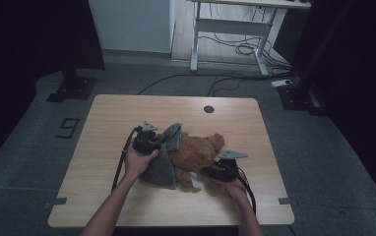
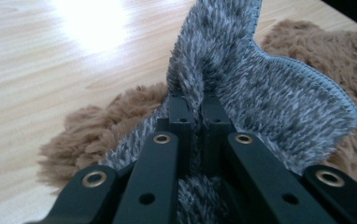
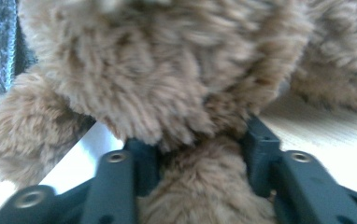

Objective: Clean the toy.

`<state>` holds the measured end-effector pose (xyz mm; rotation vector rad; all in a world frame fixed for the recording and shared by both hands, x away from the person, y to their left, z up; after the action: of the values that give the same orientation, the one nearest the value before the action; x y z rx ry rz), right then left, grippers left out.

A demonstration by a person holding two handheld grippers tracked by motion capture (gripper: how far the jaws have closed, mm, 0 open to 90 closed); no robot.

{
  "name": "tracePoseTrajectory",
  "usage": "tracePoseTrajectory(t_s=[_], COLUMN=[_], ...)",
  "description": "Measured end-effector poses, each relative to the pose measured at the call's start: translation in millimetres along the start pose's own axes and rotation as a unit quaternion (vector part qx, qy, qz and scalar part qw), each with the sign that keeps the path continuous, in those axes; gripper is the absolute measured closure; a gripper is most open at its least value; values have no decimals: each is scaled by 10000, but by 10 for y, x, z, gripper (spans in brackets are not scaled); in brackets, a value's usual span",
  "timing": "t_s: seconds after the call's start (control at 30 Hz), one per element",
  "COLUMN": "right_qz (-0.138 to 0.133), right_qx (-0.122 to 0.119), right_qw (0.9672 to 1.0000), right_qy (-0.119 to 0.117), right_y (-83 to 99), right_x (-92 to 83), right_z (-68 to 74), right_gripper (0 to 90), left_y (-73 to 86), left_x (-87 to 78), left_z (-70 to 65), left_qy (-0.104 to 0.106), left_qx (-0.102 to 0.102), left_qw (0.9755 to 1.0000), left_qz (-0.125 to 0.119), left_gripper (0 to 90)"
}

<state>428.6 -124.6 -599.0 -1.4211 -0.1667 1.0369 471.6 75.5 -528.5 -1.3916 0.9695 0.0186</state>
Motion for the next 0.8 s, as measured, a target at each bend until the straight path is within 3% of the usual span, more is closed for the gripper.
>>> tracePoseTrajectory(t_s=[0.13, 0.2, 0.27, 0.43, 0.53, 0.67, 0.73, 0.8], right_qz=[58, -26, -252, -777, -906, -499, -311, -305], right_qx=[42, 74, 129, 345, 417, 366, 410, 376], right_qw=[9999, 9999, 9996, 9964, 9949, 9975, 9972, 9955], right_qy=[-87, -94, -66, -24, -160, -354, -549, -814], right_y=[26, 27, -21, -292, -444, -459, -413, -364], right_x=[-88, -183, -325, -565, -524, -284, -180, -134], right_z=[3, -19, -55, -55, 57, 200, 252, 328], right_gripper=[383, 364, 346, 271, 210, 149, 184, 282], left_y=[112, 160, 203, 307, 368, 429, 458, 486], left_x=[-98, -140, -177, -266, -324, -383, -405, -432], left_z=[-25, -38, -70, -209, -256, -286, -297, -297], left_qy=[109, 158, 204, 233, 224, 283, 299, 306], left_qx=[-26, -50, -74, 132, 173, 158, 169, 160], left_qw=[9998, 9996, 9992, 9984, 9979, 9973, 9972, 9971], left_qz=[-158, -249, -338, -491, -579, -654, -659, -675], left_gripper=[855, 855, 856, 858, 858, 858, 858, 858])
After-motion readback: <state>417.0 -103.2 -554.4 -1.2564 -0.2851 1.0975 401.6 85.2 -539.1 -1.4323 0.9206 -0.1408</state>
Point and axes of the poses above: each handheld gripper's, and its own axes: x roughly forward along the jaws, y roughly out of its underside, z roughly to its left, the point moved 10 cm from there along x, roughly forward along the jaws, and after that the axes turned 4 degrees about -z, right-handed, at the moved point
